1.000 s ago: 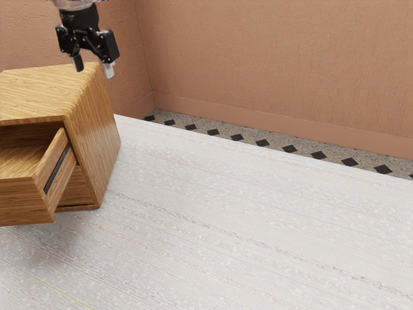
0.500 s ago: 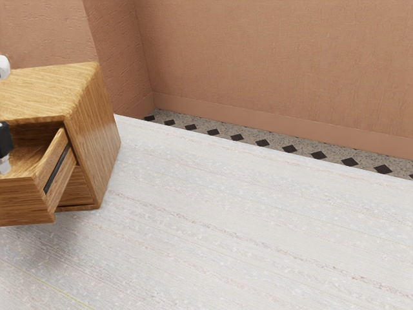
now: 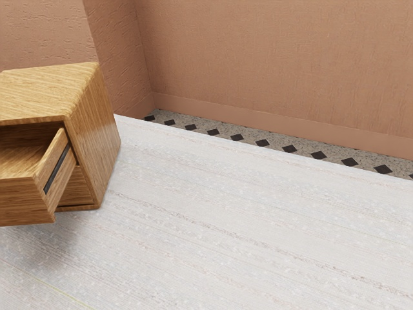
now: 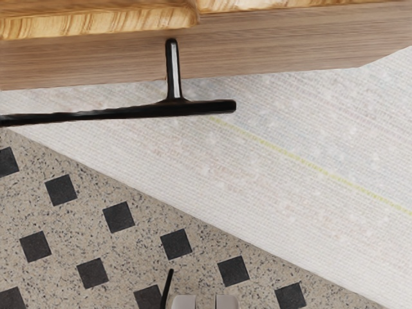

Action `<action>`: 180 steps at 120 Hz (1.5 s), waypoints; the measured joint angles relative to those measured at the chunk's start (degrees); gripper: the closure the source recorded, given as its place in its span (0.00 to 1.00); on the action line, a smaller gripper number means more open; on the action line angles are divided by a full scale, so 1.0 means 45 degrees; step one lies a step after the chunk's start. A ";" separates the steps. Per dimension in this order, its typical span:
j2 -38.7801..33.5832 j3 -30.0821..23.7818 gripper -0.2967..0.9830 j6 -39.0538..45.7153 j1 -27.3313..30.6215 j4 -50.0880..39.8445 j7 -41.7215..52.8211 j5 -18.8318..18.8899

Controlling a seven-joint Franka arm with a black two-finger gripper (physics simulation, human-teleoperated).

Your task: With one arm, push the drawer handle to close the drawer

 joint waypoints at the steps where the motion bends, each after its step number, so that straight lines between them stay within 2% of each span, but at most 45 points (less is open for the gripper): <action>1: 0.0045 0.0060 0.83 0.0063 -0.0008 -0.0021 -0.0021 0.0030; 51: 0.2166 0.1853 0.84 0.2254 -0.0924 -0.0164 -0.0720 0.0783; 100: 0.3720 0.1982 0.85 0.3506 -0.1101 0.0956 -0.0746 0.1192; 130: 0.5470 0.2001 0.85 0.3988 -0.1153 0.2406 -0.0551 0.1050; 180: 0.8154 0.2330 0.85 0.4569 -0.1255 0.4480 0.0118 0.0007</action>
